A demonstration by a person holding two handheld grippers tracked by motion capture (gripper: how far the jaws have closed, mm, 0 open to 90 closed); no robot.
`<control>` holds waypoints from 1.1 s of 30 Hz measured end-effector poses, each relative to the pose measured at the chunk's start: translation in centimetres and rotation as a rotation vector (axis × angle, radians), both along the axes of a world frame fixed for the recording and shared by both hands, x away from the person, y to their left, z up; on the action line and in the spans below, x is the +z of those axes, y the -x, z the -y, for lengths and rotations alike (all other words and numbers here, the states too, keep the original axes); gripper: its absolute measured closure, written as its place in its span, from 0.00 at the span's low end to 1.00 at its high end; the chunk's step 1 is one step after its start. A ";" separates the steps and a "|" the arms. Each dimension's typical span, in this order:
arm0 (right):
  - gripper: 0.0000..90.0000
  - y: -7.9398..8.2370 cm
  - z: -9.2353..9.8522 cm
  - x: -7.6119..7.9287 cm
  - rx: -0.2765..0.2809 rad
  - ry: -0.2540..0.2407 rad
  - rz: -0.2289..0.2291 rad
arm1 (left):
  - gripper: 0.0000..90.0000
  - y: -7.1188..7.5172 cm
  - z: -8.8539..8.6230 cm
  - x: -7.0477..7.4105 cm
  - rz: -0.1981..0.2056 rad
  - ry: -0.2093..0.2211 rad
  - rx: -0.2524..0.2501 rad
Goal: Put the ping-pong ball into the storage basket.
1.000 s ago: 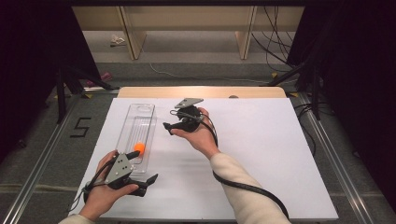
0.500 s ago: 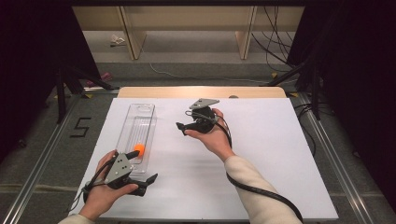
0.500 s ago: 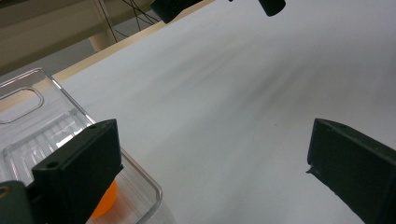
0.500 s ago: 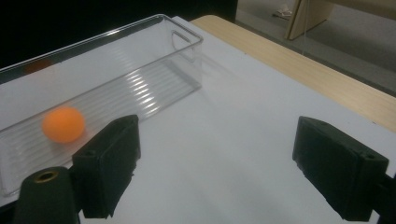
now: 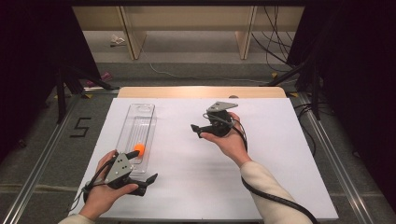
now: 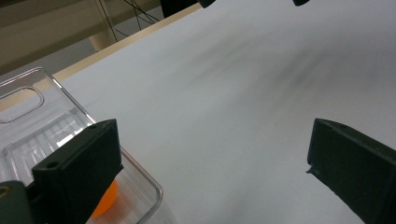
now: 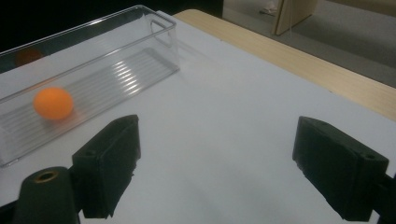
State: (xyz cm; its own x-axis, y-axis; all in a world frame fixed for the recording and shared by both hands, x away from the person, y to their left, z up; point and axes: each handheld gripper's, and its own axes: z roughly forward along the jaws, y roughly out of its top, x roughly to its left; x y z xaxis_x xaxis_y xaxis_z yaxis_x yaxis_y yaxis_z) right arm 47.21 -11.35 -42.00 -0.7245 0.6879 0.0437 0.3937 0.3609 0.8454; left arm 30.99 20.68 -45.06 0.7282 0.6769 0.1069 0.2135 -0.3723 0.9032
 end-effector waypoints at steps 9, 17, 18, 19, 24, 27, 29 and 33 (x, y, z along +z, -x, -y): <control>0.18 0.9 3.3 -0.1 -0.042 -0.012 -0.006 | 0.03 0.0 0.0 0.0 -0.001 -0.001 0.002; 0.18 1.9 5.3 -0.3 -0.062 -0.010 -0.013 | 0.03 0.0 0.0 0.0 -0.002 0.000 0.002; 0.18 2.0 5.5 -0.3 -0.063 -0.007 -0.009 | 0.03 0.0 0.0 0.0 -0.001 0.000 0.003; 0.18 2.1 5.7 -0.3 -0.065 -0.005 -0.011 | 0.03 0.0 0.0 0.0 -0.001 0.000 0.003; 0.18 2.8 6.9 -0.4 -0.070 0.003 -0.012 | 0.03 0.0 0.0 0.0 0.000 -0.001 0.005; 0.18 3.3 7.7 -0.5 -0.075 0.005 -0.015 | 0.03 0.0 -0.1 0.0 0.001 0.000 0.006; 0.18 3.6 8.3 -0.5 -0.078 0.008 -0.015 | 0.03 0.0 -0.1 0.0 0.001 -0.001 0.006; 0.18 4.3 9.6 -0.6 -0.091 0.003 -0.016 | 0.03 0.0 -0.1 0.0 -0.001 0.000 0.008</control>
State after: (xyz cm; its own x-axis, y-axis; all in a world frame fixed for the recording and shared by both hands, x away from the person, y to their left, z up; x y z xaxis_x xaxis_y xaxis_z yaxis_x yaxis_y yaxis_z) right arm 42.94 -21.00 -42.62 -0.6584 0.7508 0.0527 0.4381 0.3253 0.8380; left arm 31.04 20.77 -45.07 0.7230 0.6826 0.1063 0.2170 -0.3705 0.9032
